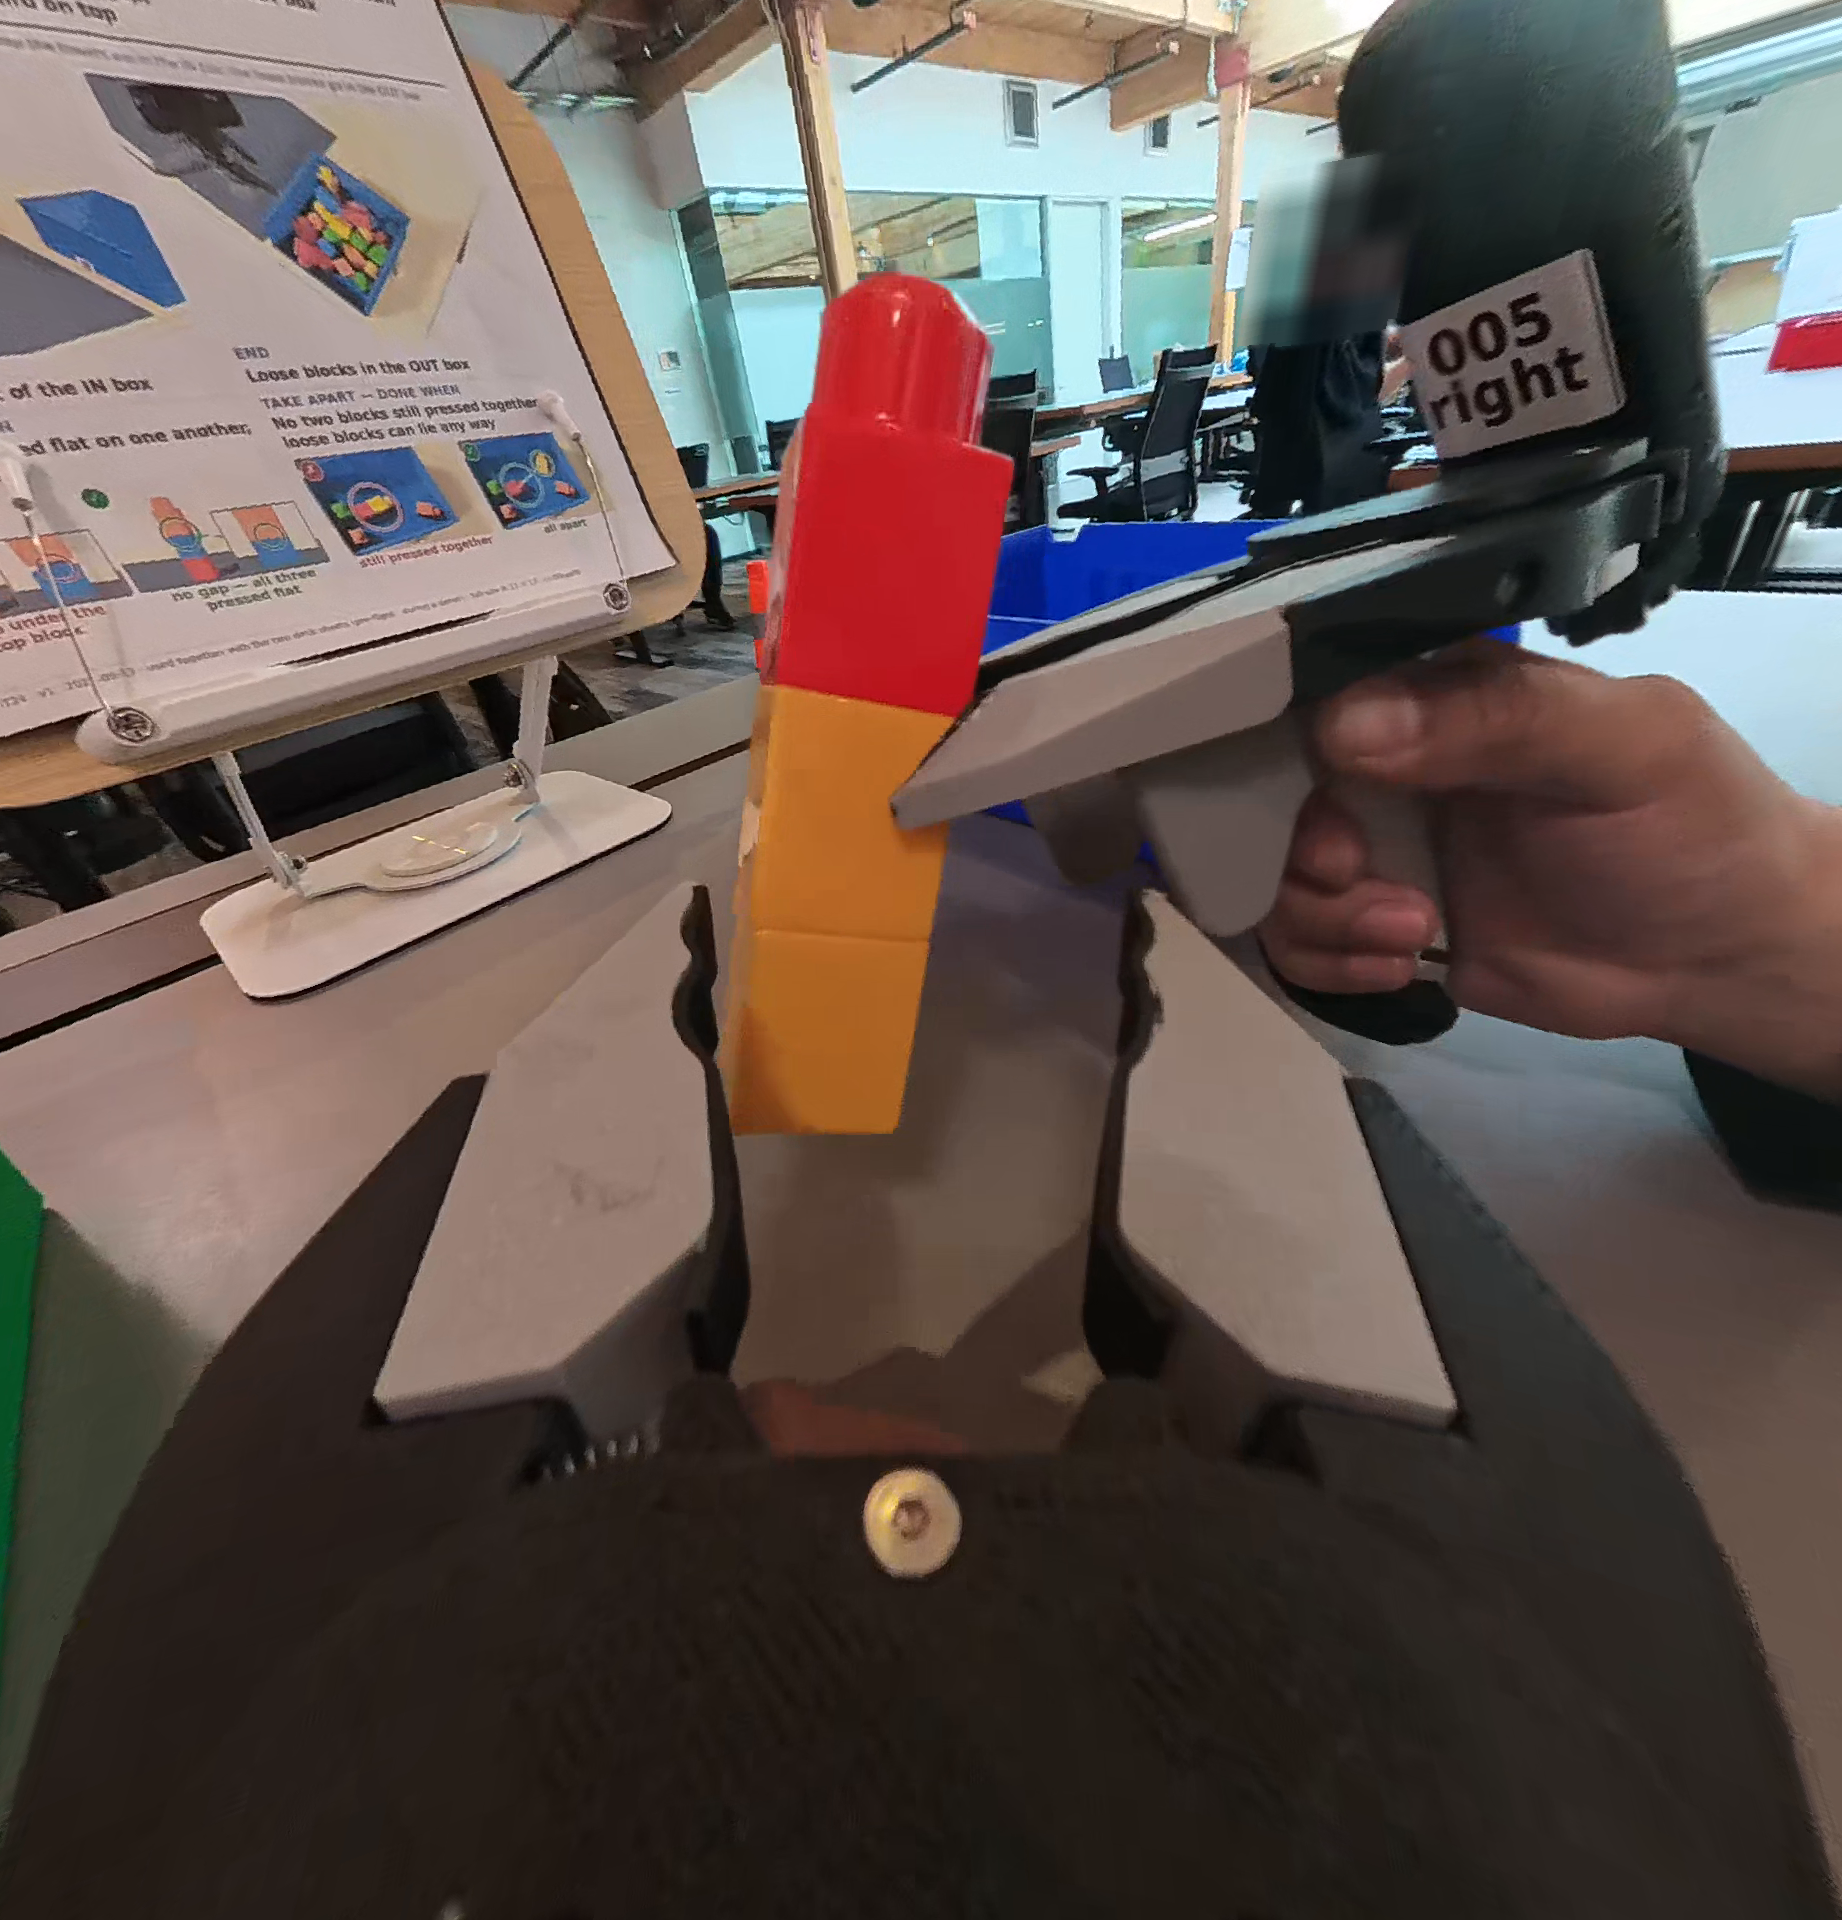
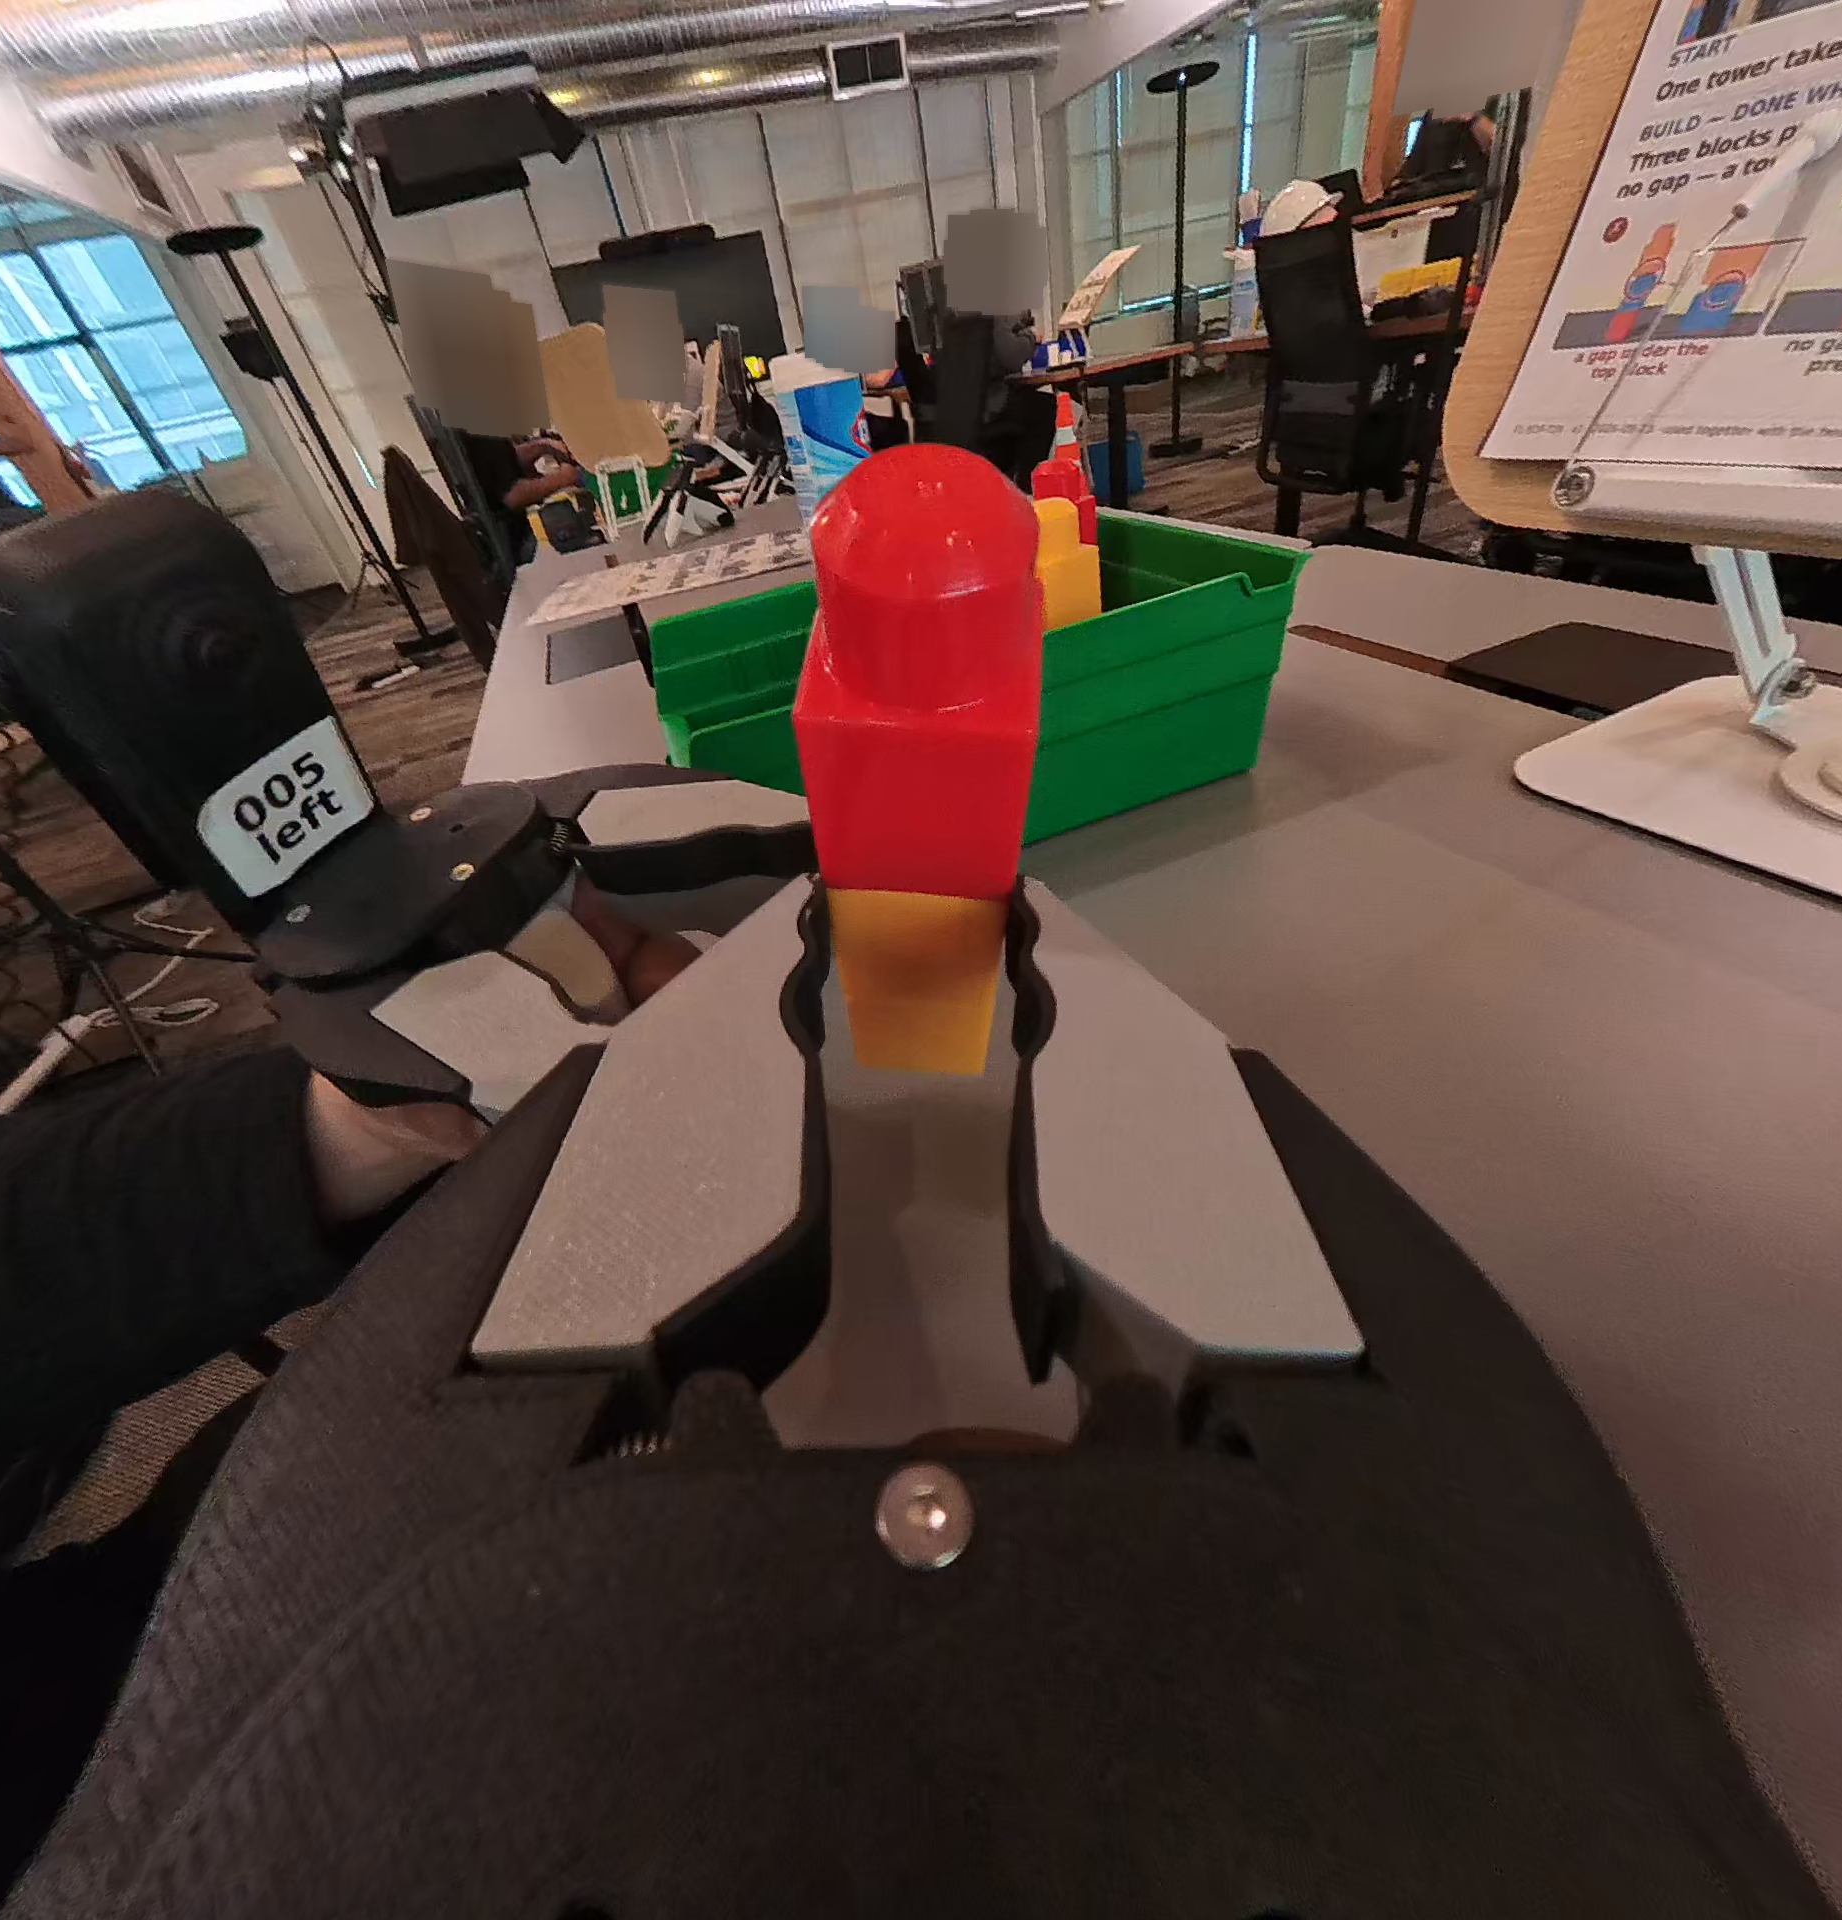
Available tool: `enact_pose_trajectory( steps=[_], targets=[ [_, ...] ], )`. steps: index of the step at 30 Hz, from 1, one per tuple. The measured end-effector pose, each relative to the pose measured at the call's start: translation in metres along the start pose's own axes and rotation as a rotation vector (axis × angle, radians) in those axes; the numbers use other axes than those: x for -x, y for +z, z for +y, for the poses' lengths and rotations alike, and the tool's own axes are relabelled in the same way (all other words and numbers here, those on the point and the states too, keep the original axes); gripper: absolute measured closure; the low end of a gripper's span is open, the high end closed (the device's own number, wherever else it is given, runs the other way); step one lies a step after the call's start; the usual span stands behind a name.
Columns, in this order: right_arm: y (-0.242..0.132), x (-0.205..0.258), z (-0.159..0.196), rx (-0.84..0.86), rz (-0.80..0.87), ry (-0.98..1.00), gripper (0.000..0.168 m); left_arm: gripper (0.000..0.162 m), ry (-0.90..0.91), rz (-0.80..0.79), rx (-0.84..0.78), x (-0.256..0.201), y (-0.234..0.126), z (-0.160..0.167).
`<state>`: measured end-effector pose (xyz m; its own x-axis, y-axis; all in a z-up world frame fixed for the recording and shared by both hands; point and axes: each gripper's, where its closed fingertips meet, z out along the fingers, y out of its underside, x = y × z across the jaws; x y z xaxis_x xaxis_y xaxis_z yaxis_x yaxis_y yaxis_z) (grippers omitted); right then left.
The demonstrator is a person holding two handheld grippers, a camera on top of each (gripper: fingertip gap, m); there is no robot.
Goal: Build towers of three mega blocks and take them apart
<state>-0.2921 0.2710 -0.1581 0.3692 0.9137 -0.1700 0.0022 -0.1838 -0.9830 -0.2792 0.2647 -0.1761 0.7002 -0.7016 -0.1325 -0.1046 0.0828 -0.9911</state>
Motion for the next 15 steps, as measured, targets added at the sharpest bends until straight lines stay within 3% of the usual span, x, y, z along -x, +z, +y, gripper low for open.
enact_pose_trajectory(
  steps=[5, 7, 9, 15],
  targets=[
    [0.006, 0.018, 0.001, -0.005, -0.088, 0.015, 0.137, 0.083, 0.115, -0.078, 0.032, 0.0, 0.008, 0.003],
    [0.007, 0.022, 0.004, 0.01, -0.098, -0.004, 0.137, 0.093, 0.158, -0.111, 0.036, 0.004, 0.008, 0.004],
    [0.009, 0.028, 0.007, 0.032, -0.145, 0.015, 0.137, 0.118, 0.183, -0.162, 0.028, 0.012, 0.003, 0.003],
    [0.011, 0.034, 0.013, 0.063, -0.175, 0.014, 0.137, 0.125, 0.209, -0.18, 0.06, 0.018, -0.002, 0.007]
  ],
)
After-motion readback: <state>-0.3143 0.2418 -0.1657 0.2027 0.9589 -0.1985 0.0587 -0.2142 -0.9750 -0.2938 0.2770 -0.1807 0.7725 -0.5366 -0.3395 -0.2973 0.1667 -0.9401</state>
